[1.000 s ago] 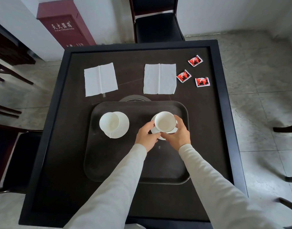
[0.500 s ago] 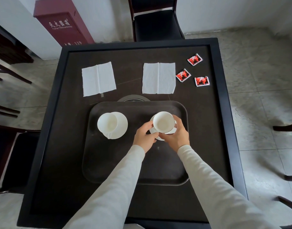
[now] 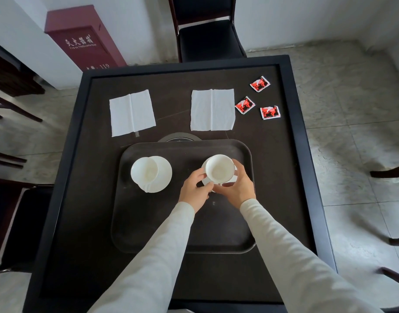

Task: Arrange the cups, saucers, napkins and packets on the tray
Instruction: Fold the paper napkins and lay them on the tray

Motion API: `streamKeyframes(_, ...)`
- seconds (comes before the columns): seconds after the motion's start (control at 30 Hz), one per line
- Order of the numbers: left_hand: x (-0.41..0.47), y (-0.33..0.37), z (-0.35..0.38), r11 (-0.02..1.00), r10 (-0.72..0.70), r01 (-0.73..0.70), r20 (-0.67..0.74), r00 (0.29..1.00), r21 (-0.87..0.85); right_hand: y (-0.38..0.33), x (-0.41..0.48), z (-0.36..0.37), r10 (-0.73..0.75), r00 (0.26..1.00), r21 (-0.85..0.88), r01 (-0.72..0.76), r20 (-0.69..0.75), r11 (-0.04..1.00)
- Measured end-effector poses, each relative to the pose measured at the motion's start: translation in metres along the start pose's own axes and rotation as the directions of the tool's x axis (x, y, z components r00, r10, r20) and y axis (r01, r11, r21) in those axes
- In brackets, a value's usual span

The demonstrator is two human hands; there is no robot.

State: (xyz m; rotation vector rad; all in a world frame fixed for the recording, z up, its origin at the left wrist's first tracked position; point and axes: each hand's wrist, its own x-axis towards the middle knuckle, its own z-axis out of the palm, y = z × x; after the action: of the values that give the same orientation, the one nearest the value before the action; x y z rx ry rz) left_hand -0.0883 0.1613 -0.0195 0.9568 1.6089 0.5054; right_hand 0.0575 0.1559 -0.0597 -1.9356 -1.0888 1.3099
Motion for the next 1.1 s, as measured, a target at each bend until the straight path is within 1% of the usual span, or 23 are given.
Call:
streamKeyframes(0.13,-0.008,0.004,-0.014,0.998,0.056,-0.056,-0.016,0.998,-0.005,-0.004,-0.005,-0.009,-0.004,1.000,-0.040,0.003,-0.024,0.999)
streamKeyframes(0.23,-0.014,0.014,-0.037,0.992,0.108,-0.110,-0.027,0.994,-0.061,-0.017,-0.009,-0.021,0.001,0.995,-0.036,-0.004,-0.097,0.999)
streamKeyframes(0.33,-0.013,0.030,-0.071,0.980,0.179,-0.184,-0.062,0.982,-0.082,-0.041,-0.008,-0.027,-0.049,0.981,0.009,0.052,-0.186,0.999)
streamKeyframes(0.47,0.002,0.047,-0.125,0.964,0.245,-0.256,-0.130,0.961,-0.072,-0.085,0.004,-0.012,-0.119,0.971,0.049,0.131,-0.208,0.990)
streamKeyframes(0.53,0.013,0.053,-0.151,0.960,0.262,-0.273,-0.153,0.953,-0.059,-0.105,0.014,0.003,-0.149,0.972,0.049,0.160,-0.181,0.986)
streamKeyframes(0.63,0.040,0.059,-0.192,0.958,0.287,-0.286,-0.164,0.944,0.029,-0.130,0.036,0.034,-0.167,0.980,0.029,0.171,-0.105,0.985)
streamKeyframes(0.77,0.090,0.063,-0.235,0.958,0.267,-0.239,-0.187,0.945,0.159,-0.151,0.078,0.085,-0.152,0.987,-0.082,0.155,0.041,0.984)
streamKeyframes(0.87,0.125,0.065,-0.254,0.942,0.269,-0.216,-0.191,0.944,0.256,-0.161,0.107,0.122,-0.113,0.986,-0.146,0.130,0.121,0.981)
streamKeyframes(0.97,0.155,0.061,-0.268,0.914,0.285,-0.222,-0.147,0.947,0.340,-0.169,0.133,0.155,-0.086,0.984,-0.207,0.117,0.153,0.971)
streamKeyframes(1.1,0.186,0.057,-0.273,0.884,0.280,-0.218,-0.096,0.955,0.413,-0.177,0.163,0.186,-0.035,0.991,-0.205,0.061,0.129,0.977)
